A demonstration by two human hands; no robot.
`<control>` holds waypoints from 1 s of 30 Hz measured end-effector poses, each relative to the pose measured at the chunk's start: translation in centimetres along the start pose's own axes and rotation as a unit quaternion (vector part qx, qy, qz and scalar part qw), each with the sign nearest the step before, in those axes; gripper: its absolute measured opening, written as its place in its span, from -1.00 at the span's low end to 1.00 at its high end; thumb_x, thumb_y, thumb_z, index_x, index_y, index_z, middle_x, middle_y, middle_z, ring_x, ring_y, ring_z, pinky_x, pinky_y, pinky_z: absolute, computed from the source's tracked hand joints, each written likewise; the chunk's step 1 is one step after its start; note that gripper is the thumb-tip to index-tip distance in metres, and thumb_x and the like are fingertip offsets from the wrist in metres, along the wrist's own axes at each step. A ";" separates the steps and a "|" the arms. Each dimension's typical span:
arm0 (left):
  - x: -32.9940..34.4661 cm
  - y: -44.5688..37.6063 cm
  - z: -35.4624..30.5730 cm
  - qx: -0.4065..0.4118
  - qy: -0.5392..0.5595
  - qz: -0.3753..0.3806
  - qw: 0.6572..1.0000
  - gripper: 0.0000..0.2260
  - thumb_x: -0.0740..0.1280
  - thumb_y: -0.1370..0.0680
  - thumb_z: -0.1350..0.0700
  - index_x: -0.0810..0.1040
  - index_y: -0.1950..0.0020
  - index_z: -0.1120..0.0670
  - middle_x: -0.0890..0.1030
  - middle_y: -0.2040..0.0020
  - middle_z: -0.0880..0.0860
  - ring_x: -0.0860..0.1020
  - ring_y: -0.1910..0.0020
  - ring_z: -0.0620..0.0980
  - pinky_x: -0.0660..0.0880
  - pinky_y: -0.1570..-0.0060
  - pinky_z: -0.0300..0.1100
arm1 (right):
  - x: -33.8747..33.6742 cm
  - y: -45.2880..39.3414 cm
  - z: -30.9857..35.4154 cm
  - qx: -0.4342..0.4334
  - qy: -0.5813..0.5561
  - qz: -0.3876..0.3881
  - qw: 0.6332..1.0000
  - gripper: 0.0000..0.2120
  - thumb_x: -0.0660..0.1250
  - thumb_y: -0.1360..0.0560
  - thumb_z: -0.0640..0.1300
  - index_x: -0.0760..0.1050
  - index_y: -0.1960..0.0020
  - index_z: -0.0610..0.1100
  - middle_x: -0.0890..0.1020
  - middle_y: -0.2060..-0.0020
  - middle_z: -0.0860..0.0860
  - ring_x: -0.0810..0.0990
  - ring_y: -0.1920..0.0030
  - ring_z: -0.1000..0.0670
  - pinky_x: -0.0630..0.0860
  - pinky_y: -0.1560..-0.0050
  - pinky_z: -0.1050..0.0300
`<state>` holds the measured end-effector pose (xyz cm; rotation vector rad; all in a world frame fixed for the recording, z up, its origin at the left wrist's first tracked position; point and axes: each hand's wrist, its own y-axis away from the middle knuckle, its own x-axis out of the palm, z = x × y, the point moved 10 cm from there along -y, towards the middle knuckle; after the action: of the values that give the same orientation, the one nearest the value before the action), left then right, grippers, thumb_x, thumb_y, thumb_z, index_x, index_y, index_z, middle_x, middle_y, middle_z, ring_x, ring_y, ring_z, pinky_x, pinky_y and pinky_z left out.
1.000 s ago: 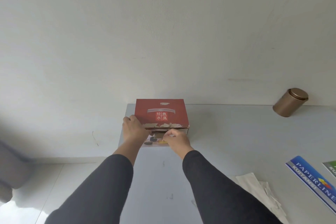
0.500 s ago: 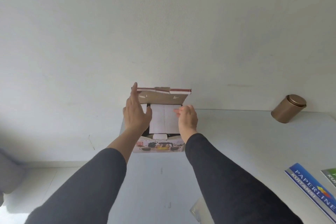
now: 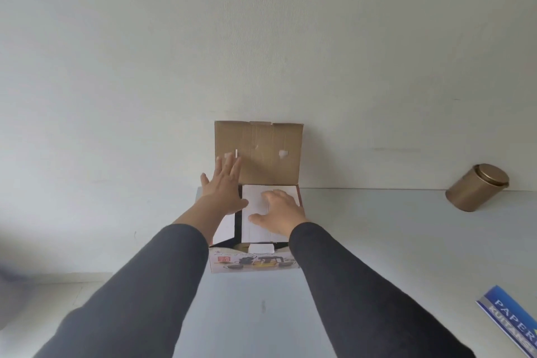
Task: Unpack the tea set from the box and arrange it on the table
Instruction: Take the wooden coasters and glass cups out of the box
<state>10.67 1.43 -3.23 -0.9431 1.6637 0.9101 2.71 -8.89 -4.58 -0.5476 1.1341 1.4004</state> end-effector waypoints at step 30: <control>3.0 5.9 4.9 -0.065 -0.004 -0.007 0.998 -0.55 0.21 -0.55 0.23 0.32 -0.44 -0.02 0.24 -0.48 -0.06 0.06 -0.54 0.04 0.21 -0.41 0.12 | -0.8 3.9 6.9 -0.150 0.236 -0.079 0.957 -0.66 0.14 -0.56 0.09 0.42 -0.22 -0.08 0.29 -0.41 -0.12 0.25 -0.39 -0.17 0.26 -0.30 -0.15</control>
<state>6.55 7.78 -6.53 -1.0352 1.6036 1.0208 1.20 -2.70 0.13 -1.2141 1.2207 1.3433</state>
